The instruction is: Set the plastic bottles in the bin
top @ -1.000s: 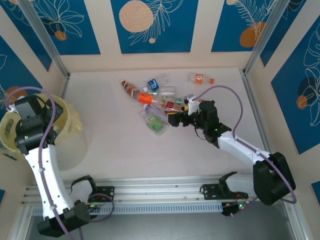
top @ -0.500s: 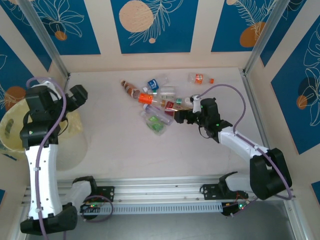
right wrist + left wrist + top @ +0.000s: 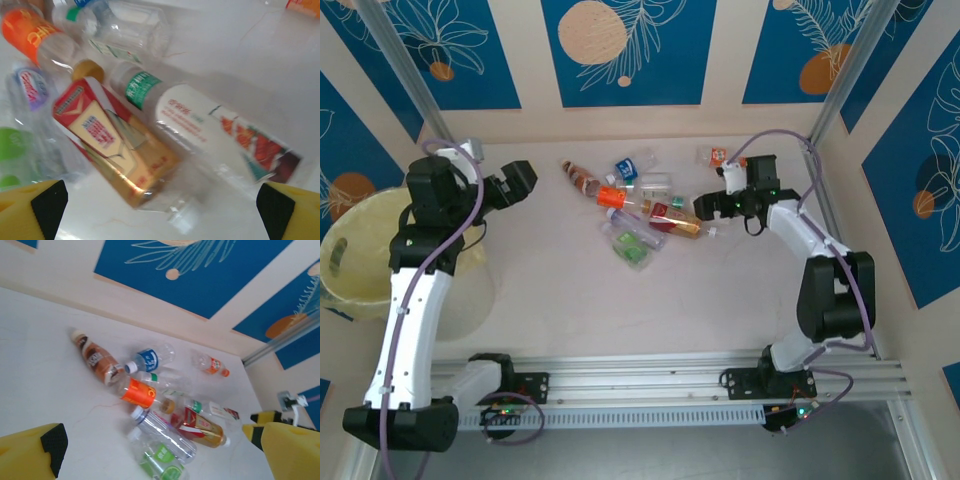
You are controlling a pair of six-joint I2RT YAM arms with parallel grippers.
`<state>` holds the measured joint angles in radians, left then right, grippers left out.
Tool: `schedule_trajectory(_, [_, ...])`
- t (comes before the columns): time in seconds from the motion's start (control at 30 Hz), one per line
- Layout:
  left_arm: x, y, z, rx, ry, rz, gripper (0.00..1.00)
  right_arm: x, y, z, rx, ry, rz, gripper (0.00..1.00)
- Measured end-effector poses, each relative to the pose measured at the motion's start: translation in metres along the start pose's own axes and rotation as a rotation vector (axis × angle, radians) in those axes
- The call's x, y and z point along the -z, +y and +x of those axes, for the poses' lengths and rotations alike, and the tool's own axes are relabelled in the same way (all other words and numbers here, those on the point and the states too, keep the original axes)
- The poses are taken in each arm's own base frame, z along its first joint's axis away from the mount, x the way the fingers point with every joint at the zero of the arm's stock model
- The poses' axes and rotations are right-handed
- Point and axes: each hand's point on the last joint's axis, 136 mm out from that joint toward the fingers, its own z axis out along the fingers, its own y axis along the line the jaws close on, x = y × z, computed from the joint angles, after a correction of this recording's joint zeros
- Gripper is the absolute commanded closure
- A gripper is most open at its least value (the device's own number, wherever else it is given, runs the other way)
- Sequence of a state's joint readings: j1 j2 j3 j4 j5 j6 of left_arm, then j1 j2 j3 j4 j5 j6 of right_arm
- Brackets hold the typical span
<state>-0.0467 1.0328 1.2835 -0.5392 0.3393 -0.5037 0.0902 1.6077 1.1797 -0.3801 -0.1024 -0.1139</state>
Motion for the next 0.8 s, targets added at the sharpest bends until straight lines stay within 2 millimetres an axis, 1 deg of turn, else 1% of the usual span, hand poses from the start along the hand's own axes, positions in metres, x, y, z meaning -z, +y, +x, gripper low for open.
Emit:
schedule_trajectory(0.13, [-0.004, -0.010, 0.006, -0.006, 0.026, 0.070, 0.00, 0.000, -0.029, -0.006, 0.145, 0.049, -0.017, 0.00])
schedule_trajectory(0.23, [-0.005, -0.017, 0.010, -0.014, 0.042, 0.121, 0.00, -0.004, -0.049, -0.021, 0.262, 0.074, -0.046, 0.02])
schedule_trajectory(0.3, [-0.008, -0.020, 0.015, -0.016, 0.055, 0.151, 0.00, -0.011, -0.055, -0.029, 0.348, 0.088, -0.077, 0.04])
schedule_trajectory(0.37, [-0.011, -0.020, 0.022, -0.008, 0.077, 0.169, 0.00, -0.021, -0.057, -0.031, 0.435, 0.109, -0.109, 0.06])
schedule_trajectory(0.43, [-0.014, -0.019, 0.028, 0.002, 0.096, 0.174, 0.00, -0.031, -0.057, -0.025, 0.501, 0.138, -0.136, 0.07])
schedule_trajectory(0.5, [-0.014, -0.019, 0.030, 0.003, 0.102, 0.175, 0.00, -0.041, -0.056, -0.015, 0.546, 0.171, -0.167, 0.08])
schedule_trajectory(0.63, [-0.011, -0.020, 0.029, -0.004, 0.090, 0.177, 0.00, -0.058, -0.054, 0.008, 0.614, 0.245, -0.206, 0.10])
schedule_trajectory(0.8, [-0.010, -0.021, 0.029, -0.006, 0.088, 0.178, 0.00, -0.074, -0.060, 0.026, 0.658, 0.311, -0.201, 0.13])
